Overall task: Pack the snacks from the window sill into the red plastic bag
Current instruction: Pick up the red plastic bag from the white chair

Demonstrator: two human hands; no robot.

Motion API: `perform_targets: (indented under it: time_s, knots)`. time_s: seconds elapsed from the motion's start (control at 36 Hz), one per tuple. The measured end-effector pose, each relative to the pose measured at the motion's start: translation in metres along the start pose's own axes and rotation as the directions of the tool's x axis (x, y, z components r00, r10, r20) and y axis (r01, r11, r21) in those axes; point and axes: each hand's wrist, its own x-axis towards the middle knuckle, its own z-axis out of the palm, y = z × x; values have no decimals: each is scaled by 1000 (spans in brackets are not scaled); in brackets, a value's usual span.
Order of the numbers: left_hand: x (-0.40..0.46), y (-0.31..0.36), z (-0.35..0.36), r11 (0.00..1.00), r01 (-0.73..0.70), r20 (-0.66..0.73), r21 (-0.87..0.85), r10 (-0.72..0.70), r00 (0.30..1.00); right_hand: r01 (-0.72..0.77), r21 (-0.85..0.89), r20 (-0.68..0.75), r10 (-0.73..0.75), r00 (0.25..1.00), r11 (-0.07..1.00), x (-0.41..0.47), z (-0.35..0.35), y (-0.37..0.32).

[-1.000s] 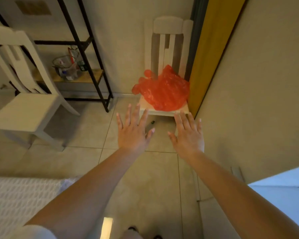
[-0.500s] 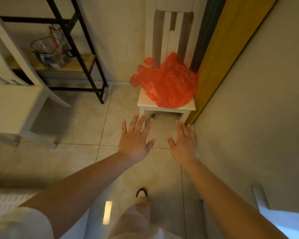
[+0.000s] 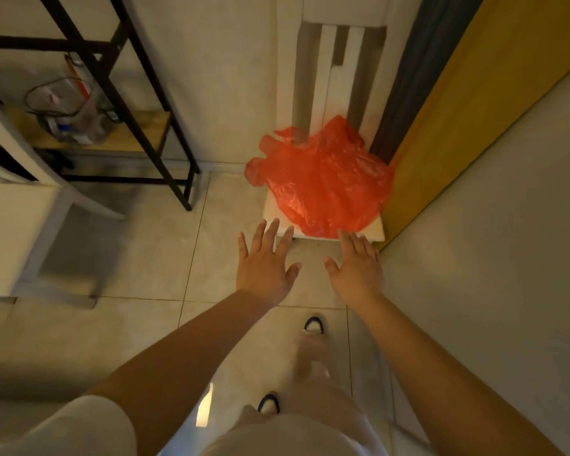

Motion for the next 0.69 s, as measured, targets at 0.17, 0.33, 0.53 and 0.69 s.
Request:
perform_targets:
  time_s: [0.17, 0.33, 0.53, 0.69]
  knots:
    - [76, 5, -9, 998, 64, -4, 1, -64, 998, 83, -13, 13, -82, 997, 996, 81, -30, 8]
    - [146, 15, -23, 991, 129, 26, -26, -128, 991, 123, -15, 75, -121, 990, 992, 154, -56, 13]
    - [204, 16, -34, 984, 162, 58, -70, -158, 986, 68, 7, 129, -69, 989, 998, 219, -72, 11]
    - [268, -4, -42, 990, 131, 87, -46, -127, 988, 17, 22, 129, -19, 991, 1000, 276, -68, 4]
